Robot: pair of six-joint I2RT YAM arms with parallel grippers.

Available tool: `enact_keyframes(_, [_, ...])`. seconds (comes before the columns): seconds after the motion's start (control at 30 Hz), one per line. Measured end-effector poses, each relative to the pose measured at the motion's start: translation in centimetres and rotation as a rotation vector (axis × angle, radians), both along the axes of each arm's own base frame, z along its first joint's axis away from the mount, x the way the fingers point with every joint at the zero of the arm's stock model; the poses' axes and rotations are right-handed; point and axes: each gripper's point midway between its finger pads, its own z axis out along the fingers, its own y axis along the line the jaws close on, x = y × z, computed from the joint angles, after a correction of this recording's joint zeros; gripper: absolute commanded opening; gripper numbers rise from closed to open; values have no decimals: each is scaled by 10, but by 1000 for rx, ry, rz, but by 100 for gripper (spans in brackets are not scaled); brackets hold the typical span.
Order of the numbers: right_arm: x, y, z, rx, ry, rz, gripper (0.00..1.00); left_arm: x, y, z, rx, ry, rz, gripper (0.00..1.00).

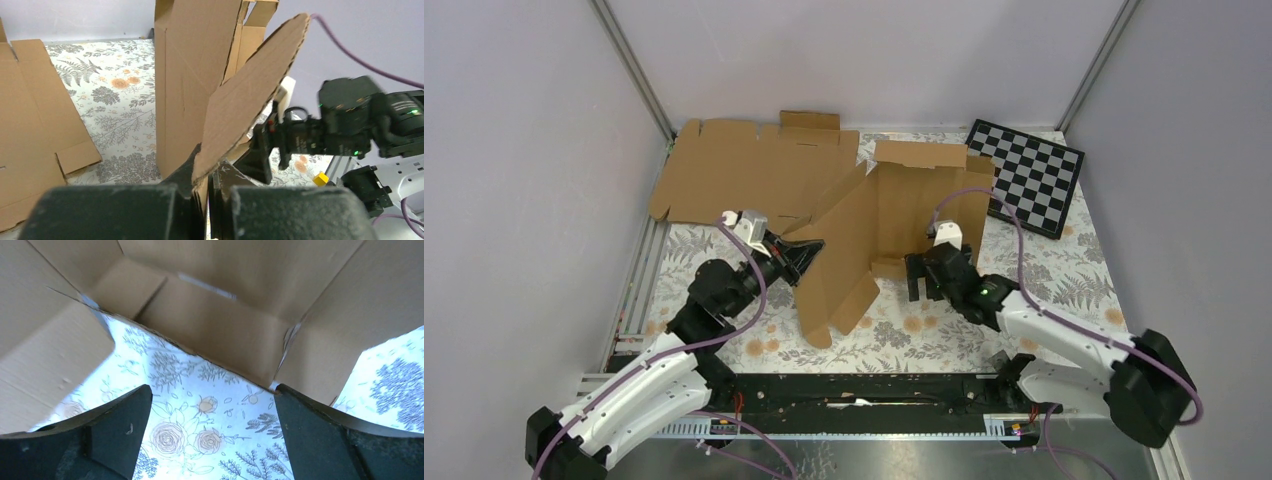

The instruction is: Fold the paper box

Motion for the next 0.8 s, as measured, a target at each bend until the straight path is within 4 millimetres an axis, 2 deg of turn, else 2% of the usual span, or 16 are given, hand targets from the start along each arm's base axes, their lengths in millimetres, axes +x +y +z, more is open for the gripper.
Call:
enact_keyframes(0.17, [17, -3, 47, 134, -108, 14, 99, 3, 3, 1, 49, 0, 18, 0])
enact_keyframes(0.37, [30, -27, 81, 255, -185, -42, 99, 4, 5, -5, 110, -1, 26, 0])
enact_keyframes(0.5, [43, -47, 79, 268, -172, -142, 100, 5, 8, -4, 138, -16, 39, 0])
enact_keyframes(0.67, [65, -87, 61, 319, -104, -347, 100, 6, 12, -3, 166, -32, 52, 0])
enact_keyframes(0.8, [74, -110, 53, 398, -113, -464, 99, 5, 15, -1, 187, -47, 60, 0])
